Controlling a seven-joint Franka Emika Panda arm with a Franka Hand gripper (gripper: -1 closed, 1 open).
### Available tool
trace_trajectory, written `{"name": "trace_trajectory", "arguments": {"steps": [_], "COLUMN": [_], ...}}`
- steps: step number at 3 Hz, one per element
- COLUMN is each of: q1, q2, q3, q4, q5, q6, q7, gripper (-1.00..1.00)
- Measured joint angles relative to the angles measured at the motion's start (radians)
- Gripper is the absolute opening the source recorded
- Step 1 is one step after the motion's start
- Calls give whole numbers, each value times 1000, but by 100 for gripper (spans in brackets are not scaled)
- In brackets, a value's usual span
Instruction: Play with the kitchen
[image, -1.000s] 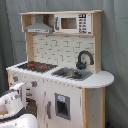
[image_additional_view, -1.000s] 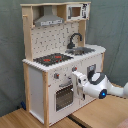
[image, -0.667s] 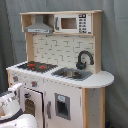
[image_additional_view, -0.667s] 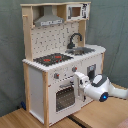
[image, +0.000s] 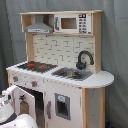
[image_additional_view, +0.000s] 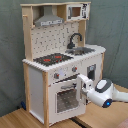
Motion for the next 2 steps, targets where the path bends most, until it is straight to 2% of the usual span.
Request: {"name": "trace_trajectory", "arguments": {"steps": [2], "q1": [85], "q2": [23], "q3": [40], "q4": [30], "q5": [45], "q6": [-178], "q7": [6], "gripper": [-100]}}
